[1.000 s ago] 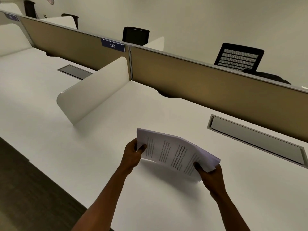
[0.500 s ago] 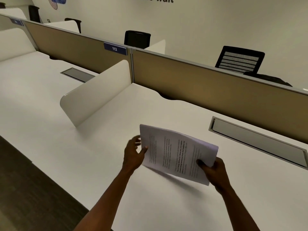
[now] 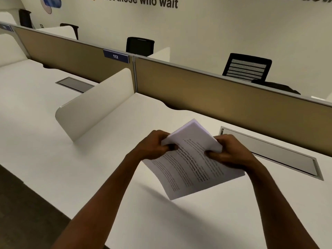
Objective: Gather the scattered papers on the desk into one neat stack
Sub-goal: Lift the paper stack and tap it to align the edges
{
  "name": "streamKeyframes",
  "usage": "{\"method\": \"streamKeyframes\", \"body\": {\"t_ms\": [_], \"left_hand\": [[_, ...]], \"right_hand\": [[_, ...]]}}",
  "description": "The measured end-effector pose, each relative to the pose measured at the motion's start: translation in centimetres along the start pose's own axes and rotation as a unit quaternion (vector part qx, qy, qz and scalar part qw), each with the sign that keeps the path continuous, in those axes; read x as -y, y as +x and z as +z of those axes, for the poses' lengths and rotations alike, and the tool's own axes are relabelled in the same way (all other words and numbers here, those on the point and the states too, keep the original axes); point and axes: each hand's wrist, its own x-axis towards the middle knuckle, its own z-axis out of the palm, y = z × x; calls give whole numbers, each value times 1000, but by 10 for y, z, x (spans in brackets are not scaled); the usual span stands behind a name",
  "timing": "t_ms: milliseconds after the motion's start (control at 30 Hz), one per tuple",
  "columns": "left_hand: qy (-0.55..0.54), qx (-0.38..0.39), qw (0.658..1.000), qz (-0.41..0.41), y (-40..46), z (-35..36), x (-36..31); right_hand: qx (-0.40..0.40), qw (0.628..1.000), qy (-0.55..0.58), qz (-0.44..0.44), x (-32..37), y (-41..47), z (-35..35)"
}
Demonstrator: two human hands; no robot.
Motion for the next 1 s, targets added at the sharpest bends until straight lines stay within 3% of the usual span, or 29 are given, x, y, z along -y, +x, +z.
{"method": "streamKeyframes", "body": {"t_ms": [100,200,267,367,500,667,1000], "left_hand": [[-95,-47,994,-20,-9,8,13],[-201,-95,973,-56,-20,15,35],[-289,-117,947,-76,-27,24,46],[-355,-125,922,-90,-31,39,54],[-367,-129,915,-105,-38,54,60],[-356,-126,919,-116,-51,71,64],[-292,-139,939,-120,-49,75,62]], "right_hand": [[7,988,154,11,-12,-12,-15],[-56,921,385,36,-44,-23,-6],[-41,890,449,71,-62,-29,22],[-18,898,424,112,-57,-31,67],[-132,898,393,146,-47,-27,98],[-188,890,385,155,-55,-39,118],[-216,882,375,187,-54,-43,142]]}}
